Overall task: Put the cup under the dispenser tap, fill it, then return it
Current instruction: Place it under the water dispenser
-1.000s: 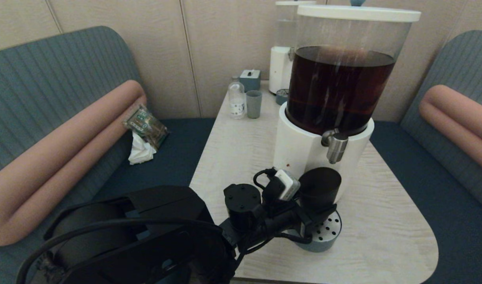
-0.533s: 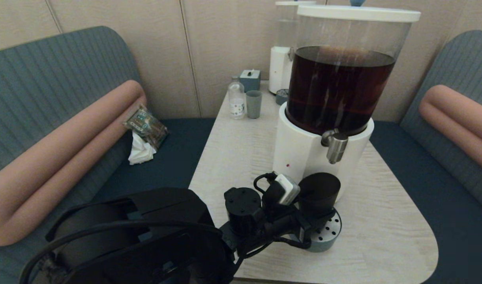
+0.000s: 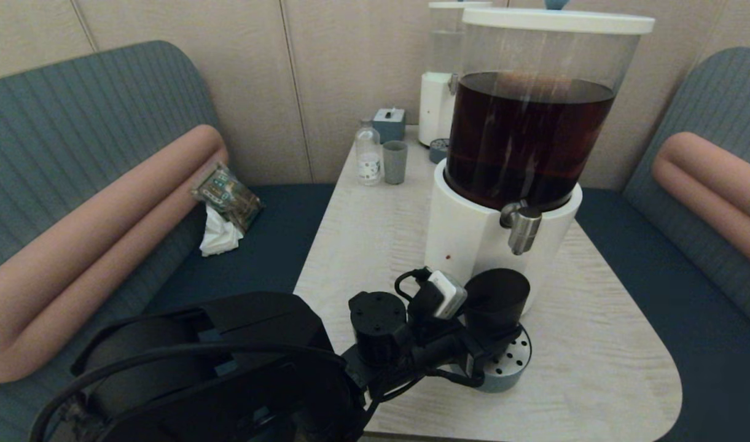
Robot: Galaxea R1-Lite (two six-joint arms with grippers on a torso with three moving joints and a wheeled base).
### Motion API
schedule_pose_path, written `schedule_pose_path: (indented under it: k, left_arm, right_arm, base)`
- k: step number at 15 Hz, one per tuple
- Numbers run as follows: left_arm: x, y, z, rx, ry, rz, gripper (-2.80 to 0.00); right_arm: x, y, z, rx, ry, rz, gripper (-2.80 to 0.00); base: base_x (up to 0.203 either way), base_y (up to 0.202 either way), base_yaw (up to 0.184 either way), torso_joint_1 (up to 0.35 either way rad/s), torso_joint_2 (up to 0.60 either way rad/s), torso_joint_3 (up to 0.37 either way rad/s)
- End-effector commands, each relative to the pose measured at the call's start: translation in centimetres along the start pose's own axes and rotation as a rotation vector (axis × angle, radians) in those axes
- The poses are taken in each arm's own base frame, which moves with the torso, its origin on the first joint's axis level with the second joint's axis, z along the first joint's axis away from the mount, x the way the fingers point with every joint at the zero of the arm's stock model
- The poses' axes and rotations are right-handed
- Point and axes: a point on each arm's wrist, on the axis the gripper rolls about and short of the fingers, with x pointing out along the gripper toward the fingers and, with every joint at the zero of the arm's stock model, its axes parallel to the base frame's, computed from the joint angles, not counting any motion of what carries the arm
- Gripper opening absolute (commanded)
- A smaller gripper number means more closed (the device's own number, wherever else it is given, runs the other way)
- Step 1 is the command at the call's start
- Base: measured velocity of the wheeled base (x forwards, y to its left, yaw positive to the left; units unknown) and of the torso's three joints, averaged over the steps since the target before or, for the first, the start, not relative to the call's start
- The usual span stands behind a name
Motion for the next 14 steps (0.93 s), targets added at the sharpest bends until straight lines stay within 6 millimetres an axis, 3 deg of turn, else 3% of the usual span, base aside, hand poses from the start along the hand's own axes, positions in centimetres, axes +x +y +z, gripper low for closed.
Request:
schedule_pose_path:
  k: [1, 9, 10, 14]
  left_arm:
    - [-0.01, 0.02, 0.24, 0.004, -0.011, -0.001, -2.80]
    - [-0.02, 0.02, 0.16, 0.004, -0.009, -0.001, -2.80]
    - [-0.02, 0.02, 0.16, 0.004, -0.009, -0.001, 0.00]
    - [0.03, -0.03, 0.25, 0.005, -0.012, -0.003, 0.00]
  right_arm:
    - [0.00, 0.00, -0.02, 0.000, 0.001, 0.000, -2.80]
    - [0.00, 0.00, -0.02, 0.000, 0.001, 0.000, -2.80]
    - [0.00, 0.00, -0.02, 0.000, 0.001, 0.000, -2.80]
    - [0.00, 0.00, -0.02, 0.000, 0.001, 0.000, -2.80]
  base:
    - [0.000, 0.000, 0.000, 0.000, 0.00, 0.000]
    - [0.000, 0.000, 0.000, 0.000, 0.00, 0.000]
    - [0.000, 0.000, 0.000, 0.000, 0.00, 0.000]
    - [0.000, 0.000, 0.000, 0.000, 0.00, 0.000]
